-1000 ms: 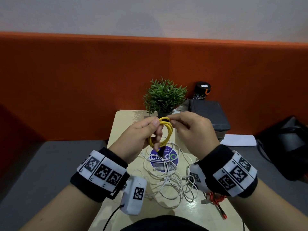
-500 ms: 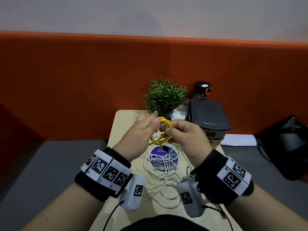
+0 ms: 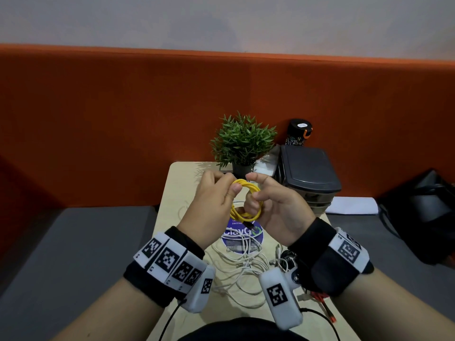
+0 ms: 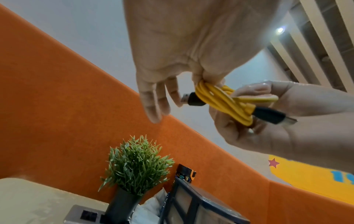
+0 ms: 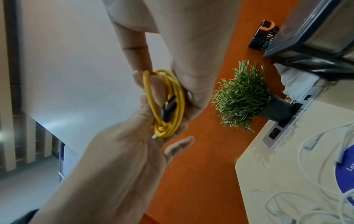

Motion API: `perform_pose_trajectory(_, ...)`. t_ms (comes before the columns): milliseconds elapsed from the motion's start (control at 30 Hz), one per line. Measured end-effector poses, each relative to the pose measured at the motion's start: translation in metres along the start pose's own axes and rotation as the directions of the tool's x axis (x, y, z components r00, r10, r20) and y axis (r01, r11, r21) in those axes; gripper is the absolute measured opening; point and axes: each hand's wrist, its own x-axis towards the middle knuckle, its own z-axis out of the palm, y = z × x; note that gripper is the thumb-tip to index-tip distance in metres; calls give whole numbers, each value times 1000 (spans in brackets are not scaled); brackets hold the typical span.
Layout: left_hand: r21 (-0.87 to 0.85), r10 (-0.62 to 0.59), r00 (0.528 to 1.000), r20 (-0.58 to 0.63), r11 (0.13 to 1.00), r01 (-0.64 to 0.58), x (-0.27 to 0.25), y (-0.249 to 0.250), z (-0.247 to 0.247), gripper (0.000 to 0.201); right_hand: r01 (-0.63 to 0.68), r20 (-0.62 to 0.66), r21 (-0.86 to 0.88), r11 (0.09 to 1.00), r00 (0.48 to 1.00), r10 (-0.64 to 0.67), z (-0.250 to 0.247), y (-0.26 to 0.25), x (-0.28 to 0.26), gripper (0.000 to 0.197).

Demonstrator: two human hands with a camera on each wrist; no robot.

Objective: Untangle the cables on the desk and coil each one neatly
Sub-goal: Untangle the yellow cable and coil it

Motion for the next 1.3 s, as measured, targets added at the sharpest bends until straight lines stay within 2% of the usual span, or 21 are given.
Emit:
perform_pose_trajectory(67, -30, -4, 1000, 2, 1000, 4, 0, 2, 2, 29, 29, -37, -91, 995, 999, -33, 0, 1, 1, 42)
perform_pose_trajectory(133, -25, 16, 1000, -17, 1000, -16, 1, 2, 1, 29, 82, -96, -320, 944, 988, -119, -2, 4, 3, 39)
perform_pose_trajectory(200, -4, 28, 999, -44, 1000, -29, 3, 1, 0, 27, 106, -141, -610, 785, 961, -239, -6, 7, 6, 38)
perform_pose_trajectory(267, 19, 42, 998, -55, 999, -41, 4, 1, -2, 24, 76, -168, -756, 650, 937, -305, -9, 10, 6, 35)
perform_pose_trajectory(333, 42, 73, 996, -45, 997, -72, 6, 0, -4, 22, 50, -174, -786, 616, 939, -297, -11, 11, 5, 30)
perform_pose_trajectory(567, 264, 158, 986, -55, 955, -138, 10, -18, -8, 26, 16, -110, -787, 616, 980, -166, -17, -1, 3, 25)
perform_pose_trajectory(667, 264, 168, 983, -68, 953, -145, 11, -18, -8, 30, 17, -95, -823, 567, 981, -167, -21, 1, 2, 22)
perform_pose_trajectory(767, 158, 123, 991, -51, 981, -113, 10, -12, -5, 24, 15, -95, -915, 404, 963, -251, -24, 5, 4, 17)
perform_pose_trajectory(900, 41, 82, 997, 12, 996, -82, 8, -7, -6, 25, 31, -2, -997, 72, 909, -417, -28, 9, 5, 14)
perform_pose_trajectory(967, -7, 72, 996, 50, 997, -72, 7, -6, -7, 28, 37, 23, -999, 20, 878, -478, -29, 10, 6, 10)
perform_pose_trajectory(1000, -38, 61, 996, 60, 998, -58, 7, -5, -7, 29, 26, 7, -999, 33, 872, -489, -28, 10, 5, 8)
perform_pose_trajectory(1033, -72, 47, 997, 61, 996, -42, 7, -4, -7, 29, 21, -23, -996, 83, 870, -493, -28, 11, 5, 6)
perform_pose_trajectory(1100, -123, 24, 998, 53, 992, -17, 7, -3, -8, 30, 42, -110, -952, 304, 877, -467, -25, 13, 6, 6)
perform_pose_trajectory(1167, -138, 21, 998, 54, 990, -14, 7, -2, -10, 30, 91, -165, -832, 547, 901, -401, -23, 16, 6, 20)
perform_pose_trajectory(1200, -131, 28, 998, 58, 991, -21, 7, -1, -10, 30, 105, -176, -774, 625, 912, -371, -21, 17, 5, 26)
perform_pose_trajectory(1300, -92, 55, 996, 71, 995, -49, 6, 1, -11, 28, 119, -170, -647, 753, 940, -295, -18, 18, 4, 22)
